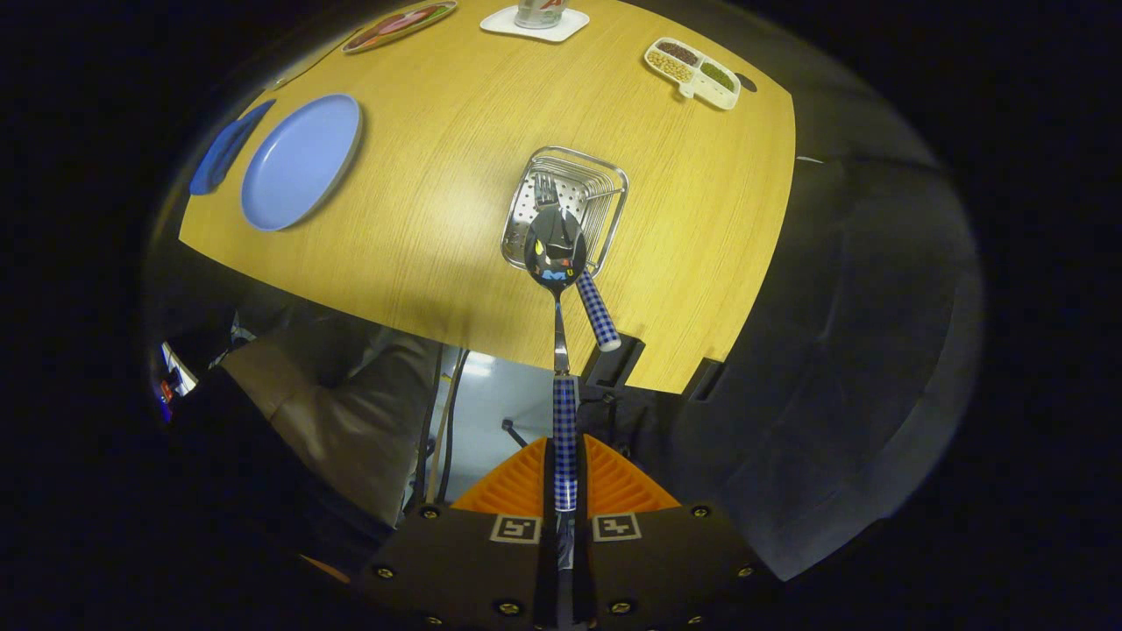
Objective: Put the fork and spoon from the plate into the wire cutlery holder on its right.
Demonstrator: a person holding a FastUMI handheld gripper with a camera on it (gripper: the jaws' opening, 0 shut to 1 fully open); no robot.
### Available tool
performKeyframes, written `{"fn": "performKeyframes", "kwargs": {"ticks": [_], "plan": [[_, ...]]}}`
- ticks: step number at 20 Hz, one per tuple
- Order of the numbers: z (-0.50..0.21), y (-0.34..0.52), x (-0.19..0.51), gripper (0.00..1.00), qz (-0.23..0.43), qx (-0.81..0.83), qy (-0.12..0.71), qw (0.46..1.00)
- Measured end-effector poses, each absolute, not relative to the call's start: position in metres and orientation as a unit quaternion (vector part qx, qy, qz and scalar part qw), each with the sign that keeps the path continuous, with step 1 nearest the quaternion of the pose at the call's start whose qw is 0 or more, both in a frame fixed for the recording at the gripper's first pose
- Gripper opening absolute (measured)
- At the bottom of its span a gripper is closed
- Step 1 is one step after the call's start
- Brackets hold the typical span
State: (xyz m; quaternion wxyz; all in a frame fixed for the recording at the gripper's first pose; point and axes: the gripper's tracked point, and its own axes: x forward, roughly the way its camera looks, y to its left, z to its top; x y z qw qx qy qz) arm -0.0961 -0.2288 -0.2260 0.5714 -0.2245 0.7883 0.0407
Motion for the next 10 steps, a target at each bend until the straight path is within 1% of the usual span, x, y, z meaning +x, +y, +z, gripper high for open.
{"fn": "performKeyframes", "kwargs": {"ticks": [3, 10], "plan": [[-0.232, -0.232, -0.085, 0.07, 0.037, -0.234, 0.799, 0.553], [-0.247, -0.223, -0.064, 0.07, 0.051, -0.264, 0.812, 0.517]]}}
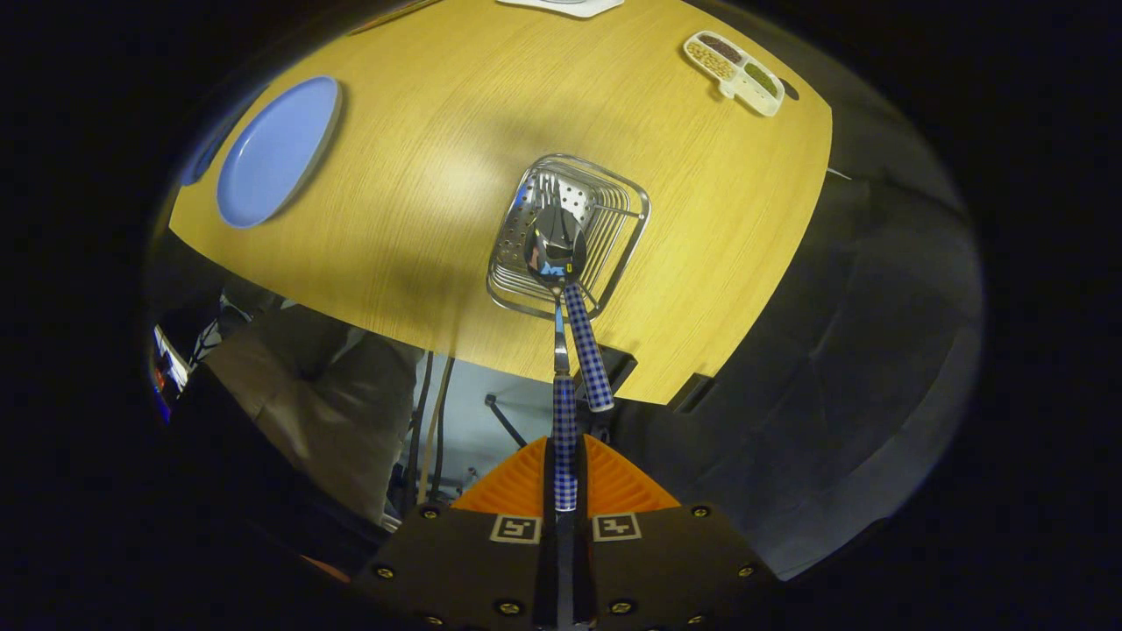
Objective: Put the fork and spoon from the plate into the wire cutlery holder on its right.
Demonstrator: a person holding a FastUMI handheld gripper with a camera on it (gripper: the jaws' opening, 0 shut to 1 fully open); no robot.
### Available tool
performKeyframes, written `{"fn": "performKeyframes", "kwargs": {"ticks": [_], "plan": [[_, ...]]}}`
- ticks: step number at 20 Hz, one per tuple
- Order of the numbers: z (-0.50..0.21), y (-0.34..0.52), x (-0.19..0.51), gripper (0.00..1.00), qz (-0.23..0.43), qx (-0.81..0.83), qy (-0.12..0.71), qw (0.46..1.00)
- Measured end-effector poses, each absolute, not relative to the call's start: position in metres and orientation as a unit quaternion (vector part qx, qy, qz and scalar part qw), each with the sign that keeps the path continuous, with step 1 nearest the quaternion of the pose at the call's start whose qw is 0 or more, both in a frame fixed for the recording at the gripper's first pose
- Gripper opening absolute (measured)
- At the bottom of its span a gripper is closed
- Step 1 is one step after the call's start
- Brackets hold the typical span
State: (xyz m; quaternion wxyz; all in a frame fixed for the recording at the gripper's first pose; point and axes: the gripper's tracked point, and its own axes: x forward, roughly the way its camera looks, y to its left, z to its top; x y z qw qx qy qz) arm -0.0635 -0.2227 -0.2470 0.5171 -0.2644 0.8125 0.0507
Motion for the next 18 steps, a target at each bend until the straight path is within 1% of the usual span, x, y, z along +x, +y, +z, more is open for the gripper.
{"fn": "performKeyframes", "kwargs": {"ticks": [12, 18], "plan": [[-0.261, -0.225, -0.041, 0.07, 0.047, -0.283, 0.834, 0.472], [-0.271, -0.220, -0.026, 0.07, 0.048, -0.279, 0.838, 0.467]]}}
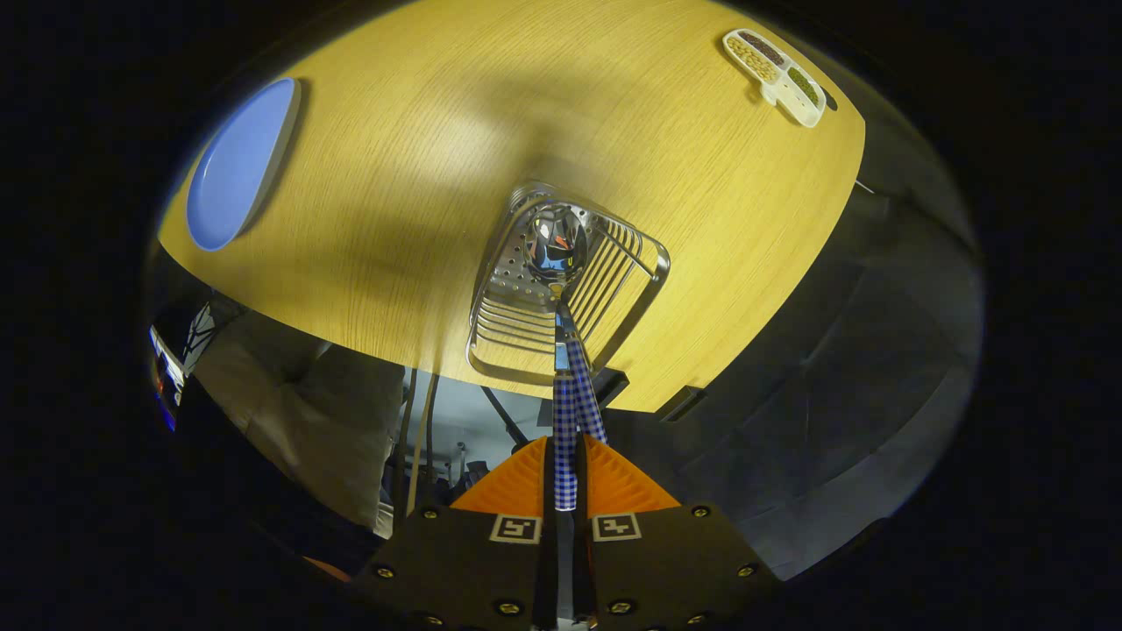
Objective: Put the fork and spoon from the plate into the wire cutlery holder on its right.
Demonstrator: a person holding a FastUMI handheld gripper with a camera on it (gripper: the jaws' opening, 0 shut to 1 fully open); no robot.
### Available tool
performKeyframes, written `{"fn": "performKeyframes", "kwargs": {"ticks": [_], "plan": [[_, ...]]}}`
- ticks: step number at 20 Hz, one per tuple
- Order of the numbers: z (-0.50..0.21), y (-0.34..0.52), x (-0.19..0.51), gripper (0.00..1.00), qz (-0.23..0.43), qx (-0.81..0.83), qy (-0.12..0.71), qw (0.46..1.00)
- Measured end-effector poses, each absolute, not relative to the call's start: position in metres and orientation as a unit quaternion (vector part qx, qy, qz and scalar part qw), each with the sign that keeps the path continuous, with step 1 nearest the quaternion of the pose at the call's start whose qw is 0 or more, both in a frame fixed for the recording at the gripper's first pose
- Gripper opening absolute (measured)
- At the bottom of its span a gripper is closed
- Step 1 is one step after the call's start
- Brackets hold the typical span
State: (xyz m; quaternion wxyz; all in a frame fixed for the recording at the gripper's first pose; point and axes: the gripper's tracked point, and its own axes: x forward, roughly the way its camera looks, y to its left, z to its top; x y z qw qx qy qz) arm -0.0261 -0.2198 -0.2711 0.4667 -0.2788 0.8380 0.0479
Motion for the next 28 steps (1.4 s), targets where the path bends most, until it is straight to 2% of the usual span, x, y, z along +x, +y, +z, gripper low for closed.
{"fn": "performKeyframes", "kwargs": {"ticks": [6, 8, 9, 10, 11, 12, 14, 16, 17, 22, 28], "plan": [[-0.274, -0.216, -0.016, 0.12, 0.051, -0.276, 0.827, 0.487], [-0.270, -0.215, -0.013, 0.27, 0.049, -0.271, 0.819, 0.503], [-0.269, -0.214, -0.011, 0.30, 0.049, -0.270, 0.812, 0.515], [-0.268, -0.213, -0.011, 0.43, 0.050, -0.268, 0.804, 0.528], [-0.265, -0.212, -0.008, 0.71, 0.049, -0.266, 0.793, 0.546], [-0.260, -0.207, -0.006, 0.75, 0.052, -0.260, 0.783, 0.563], [-0.252, -0.199, -0.006, 0.72, 0.054, -0.241, 0.761, 0.600], [-0.244, -0.187, -0.003, 0.99, 0.042, -0.214, 0.734, 0.643], [-0.243, -0.184, 0.001, 0.97, 0.035, -0.204, 0.719, 0.663], [-0.230, -0.153, 0.003, 0.97, 0.018, -0.154, 0.635, 0.757], [-0.214, -0.086, 0.007, 0.97, 0.048, -0.086, 0.535, 0.839]]}}
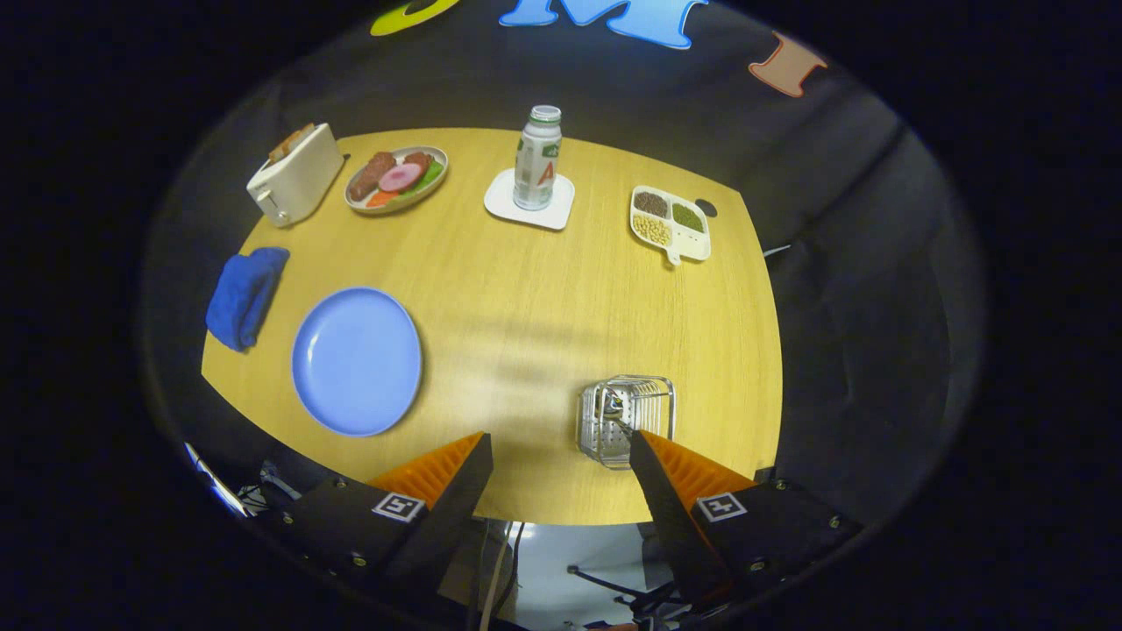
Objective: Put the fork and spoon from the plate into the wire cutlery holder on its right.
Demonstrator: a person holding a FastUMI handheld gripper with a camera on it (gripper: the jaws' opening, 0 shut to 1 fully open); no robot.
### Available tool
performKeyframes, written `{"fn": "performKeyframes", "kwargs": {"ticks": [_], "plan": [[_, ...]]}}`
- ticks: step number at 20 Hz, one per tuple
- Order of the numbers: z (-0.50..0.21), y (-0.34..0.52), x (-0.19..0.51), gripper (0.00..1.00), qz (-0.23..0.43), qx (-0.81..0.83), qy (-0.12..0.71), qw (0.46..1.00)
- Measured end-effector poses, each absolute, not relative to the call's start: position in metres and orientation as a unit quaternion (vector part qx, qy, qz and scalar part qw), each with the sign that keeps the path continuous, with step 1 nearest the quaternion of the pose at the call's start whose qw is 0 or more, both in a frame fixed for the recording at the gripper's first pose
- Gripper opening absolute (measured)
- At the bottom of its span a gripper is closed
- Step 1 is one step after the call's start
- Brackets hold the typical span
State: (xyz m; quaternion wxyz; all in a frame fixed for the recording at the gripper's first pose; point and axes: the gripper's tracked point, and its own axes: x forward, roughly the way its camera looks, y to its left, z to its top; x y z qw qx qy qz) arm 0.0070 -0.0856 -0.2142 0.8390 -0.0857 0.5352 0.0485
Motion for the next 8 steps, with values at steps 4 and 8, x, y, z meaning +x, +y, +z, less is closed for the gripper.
{"fn": "performKeyframes", "kwargs": {"ticks": [4, 8], "plan": [[-0.187, -0.053, 0.019, 0.97, 0.051, -0.051, 0.441, 0.895], [-0.147, -0.036, 0.034, 0.97, 0.052, -0.066, 0.321, 0.943]]}}
